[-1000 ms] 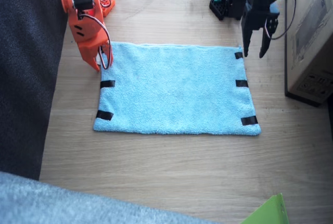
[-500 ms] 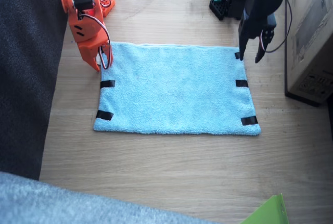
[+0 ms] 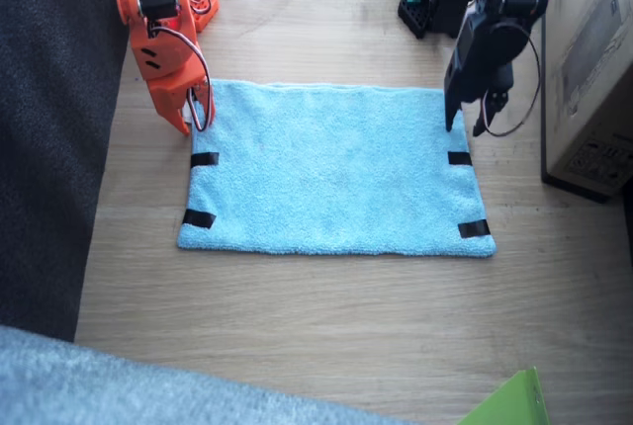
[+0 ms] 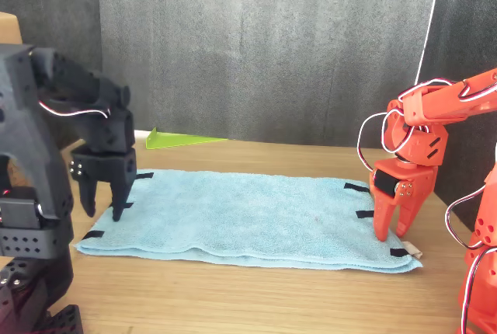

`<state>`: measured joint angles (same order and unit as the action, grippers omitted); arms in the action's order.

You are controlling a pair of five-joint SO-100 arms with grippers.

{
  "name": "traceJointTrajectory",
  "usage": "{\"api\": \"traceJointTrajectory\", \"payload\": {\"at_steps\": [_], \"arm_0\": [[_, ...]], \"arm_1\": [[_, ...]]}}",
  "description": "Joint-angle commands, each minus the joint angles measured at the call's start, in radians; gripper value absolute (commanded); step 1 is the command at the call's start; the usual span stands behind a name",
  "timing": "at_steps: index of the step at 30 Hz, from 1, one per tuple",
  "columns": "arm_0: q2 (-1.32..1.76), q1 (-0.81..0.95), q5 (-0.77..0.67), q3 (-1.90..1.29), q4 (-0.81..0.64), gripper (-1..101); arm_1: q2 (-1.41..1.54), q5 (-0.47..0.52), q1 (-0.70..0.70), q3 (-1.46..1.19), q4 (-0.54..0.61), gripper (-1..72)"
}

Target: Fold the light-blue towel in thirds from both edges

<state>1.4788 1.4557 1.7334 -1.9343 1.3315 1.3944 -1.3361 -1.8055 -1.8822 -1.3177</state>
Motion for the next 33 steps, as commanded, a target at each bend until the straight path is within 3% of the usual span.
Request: {"api": "traceJointTrajectory", "payload": {"at_steps": [1, 19, 24, 33], "arm_0": [[-0.006, 0.005, 0.006, 0.032, 0.025, 25], [-0.129, 0.020, 0.020, 0.115, 0.092, 23], [-0.140, 0.018, 0.023, 0.124, 0.097, 17], [-0.140, 0.020, 0.017, 0.123, 0.097, 0]], "arm_1": [[0.000, -0.006, -0.028, -0.009, 0.028, 20.6], [-0.012, -0.011, -0.026, -0.003, 0.018, 20.4], [-0.021, -0.012, -0.026, 0.002, 0.014, 18.8], [-0.034, -0.002, -0.037, 0.005, 0.008, 1.3]]}}
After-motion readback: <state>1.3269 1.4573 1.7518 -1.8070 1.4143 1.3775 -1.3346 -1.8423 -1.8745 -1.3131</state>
